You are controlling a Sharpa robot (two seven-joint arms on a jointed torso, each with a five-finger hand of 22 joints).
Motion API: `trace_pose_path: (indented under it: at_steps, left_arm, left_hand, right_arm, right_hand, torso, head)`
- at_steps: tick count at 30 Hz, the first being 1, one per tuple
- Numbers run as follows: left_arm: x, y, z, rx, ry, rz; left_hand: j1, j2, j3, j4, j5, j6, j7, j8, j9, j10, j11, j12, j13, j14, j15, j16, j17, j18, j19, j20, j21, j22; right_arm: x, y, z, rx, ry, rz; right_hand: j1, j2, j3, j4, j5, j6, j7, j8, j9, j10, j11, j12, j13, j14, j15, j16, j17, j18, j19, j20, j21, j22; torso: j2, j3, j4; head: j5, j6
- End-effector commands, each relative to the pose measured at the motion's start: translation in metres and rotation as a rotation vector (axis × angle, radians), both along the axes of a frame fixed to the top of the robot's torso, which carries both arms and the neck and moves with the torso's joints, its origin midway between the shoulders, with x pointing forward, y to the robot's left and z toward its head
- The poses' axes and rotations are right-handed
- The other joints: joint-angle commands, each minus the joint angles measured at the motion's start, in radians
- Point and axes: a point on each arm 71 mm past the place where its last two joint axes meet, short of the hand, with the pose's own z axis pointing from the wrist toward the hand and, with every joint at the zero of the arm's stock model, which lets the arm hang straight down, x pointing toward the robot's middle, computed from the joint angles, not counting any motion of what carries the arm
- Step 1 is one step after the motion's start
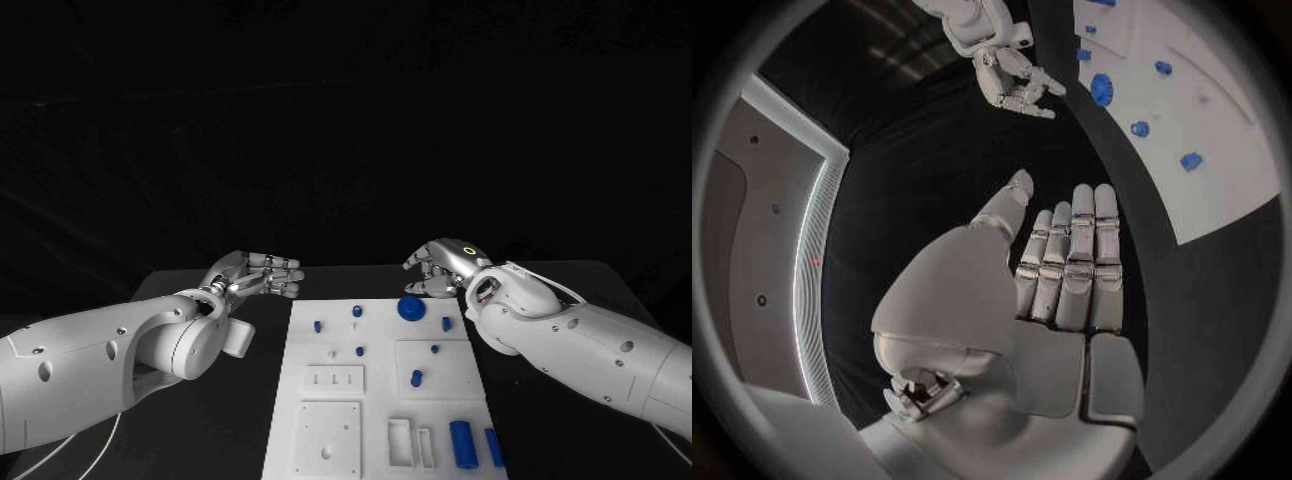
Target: Assemble the parts on the task board
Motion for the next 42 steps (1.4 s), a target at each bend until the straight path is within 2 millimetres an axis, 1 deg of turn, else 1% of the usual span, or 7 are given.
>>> trace_pose_path:
  at_steps: [1,7,15,20,29,33,42]
  left_arm:
    - [0.000,0.000,0.002,0.001,-0.016,-0.019]
    - [0.001,0.001,0.001,0.002,-0.017,-0.017]
    - [0.001,0.000,0.001,0.003,-0.015,-0.021]
    - [0.001,0.000,0.001,0.004,-0.015,-0.020]
    - [0.002,-0.002,0.000,0.004,-0.015,-0.025]
    - [0.001,-0.002,0.000,0.004,-0.014,-0.026]
    - [0.001,-0.002,0.000,0.006,-0.014,-0.027]
  left_hand:
    - [0.003,-0.009,-0.001,0.003,0.002,-0.004,0.003,-0.002,0.000,-0.006,-0.001,-0.001,0.001,-0.004,0.002,-0.005,-0.001,-0.005,0.001,0.000,0.006,-0.002]
    - [0.003,-0.009,-0.001,0.003,0.002,-0.004,0.003,-0.002,0.000,-0.006,-0.001,-0.001,0.001,-0.004,0.002,-0.005,-0.001,-0.005,0.001,0.000,0.006,-0.002]
    - [0.002,-0.008,-0.002,0.003,0.002,-0.005,0.003,-0.002,0.000,-0.006,-0.001,-0.001,0.001,-0.004,0.002,-0.005,-0.001,-0.005,0.001,0.000,0.007,-0.002]
    - [0.002,-0.008,-0.002,0.003,0.002,-0.005,0.003,-0.002,0.000,-0.006,-0.001,-0.001,0.001,-0.004,0.002,-0.005,-0.001,-0.005,0.001,0.000,0.007,-0.002]
    - [0.002,-0.008,-0.002,0.003,0.002,-0.005,0.003,-0.002,0.000,-0.006,-0.001,-0.001,0.001,-0.004,0.002,-0.005,-0.001,-0.005,0.001,0.000,0.007,-0.002]
    - [0.002,-0.008,-0.002,0.003,0.002,-0.005,0.003,-0.002,0.000,-0.006,-0.001,-0.001,0.001,-0.004,0.002,-0.005,-0.001,-0.005,0.001,0.000,0.007,-0.002]
    - [0.002,-0.008,-0.002,0.003,0.002,-0.005,0.003,-0.002,0.000,-0.006,-0.001,-0.001,0.001,-0.004,0.002,-0.005,-0.001,-0.005,0.001,0.000,0.007,-0.002]
  right_arm:
    - [0.002,-0.006,-0.008,-0.009,0.123,-0.003]
    - [0.006,-0.016,-0.017,-0.018,0.179,-0.028]
    - [0.011,-0.018,-0.030,-0.033,0.227,-0.051]
    - [0.014,-0.018,-0.040,-0.037,0.253,-0.061]
    - [0.017,-0.015,-0.048,-0.037,0.269,-0.066]
    - [0.018,-0.014,-0.052,-0.042,0.282,-0.067]
    - [0.019,-0.013,-0.058,-0.045,0.304,-0.064]
  right_hand:
    - [0.003,-0.001,-0.026,0.015,0.019,-0.026,0.003,-0.003,0.000,0.026,0.003,0.139,0.131,0.003,0.011,0.050,0.139,0.011,0.039,0.013,0.078,0.054]
    - [0.017,-0.001,-0.058,0.045,0.038,-0.065,0.012,-0.003,-0.001,0.063,0.011,0.253,0.240,0.026,0.019,0.063,0.286,0.020,0.043,0.023,0.168,0.137]
    - [0.022,-0.007,-0.072,0.060,0.047,-0.189,0.022,-0.009,-0.007,0.076,0.019,0.289,0.274,0.035,0.024,0.079,0.339,0.023,0.049,0.029,0.215,0.175]
    - [0.025,-0.006,-0.079,0.068,0.048,-0.206,0.024,-0.009,-0.007,0.077,0.021,0.295,0.279,0.036,0.026,0.083,0.350,0.024,0.049,0.031,0.226,0.177]
    - [0.024,-0.003,-0.081,0.071,0.049,-0.195,0.023,-0.009,-0.007,0.082,0.021,0.305,0.287,0.038,0.026,0.087,0.358,0.023,0.049,0.031,0.237,0.179]
    - [0.022,0.004,-0.073,0.067,0.051,-0.127,0.019,-0.006,-0.004,0.085,0.018,0.312,0.294,0.039,0.024,0.090,0.363,0.021,0.049,0.030,0.247,0.181]
    - [0.000,0.025,-0.046,0.049,0.052,-0.051,0.009,-0.003,-0.001,0.092,0.011,0.319,0.303,0.040,0.020,0.092,0.370,0.015,0.047,0.025,0.260,0.182]
  torso:
    - [-0.002,0.0034,-0.0031]
    - [-0.001,0.0017,-0.0029]
    - [0.001,-0.0014,0.0027]
    - [0.002,0.0002,0.0022]
    - [0.002,-0.0005,0.0064]
    - [0.002,0.0001,0.0050]
    - [0.002,0.0010,0.0037]
  head:
    - [0.001,-0.003]
    - [-0.002,-0.002]
    - [-0.008,-0.004]
    - [-0.008,-0.005]
    - [-0.009,-0.008]
    - [-0.008,-0.009]
    - [-0.005,-0.013]
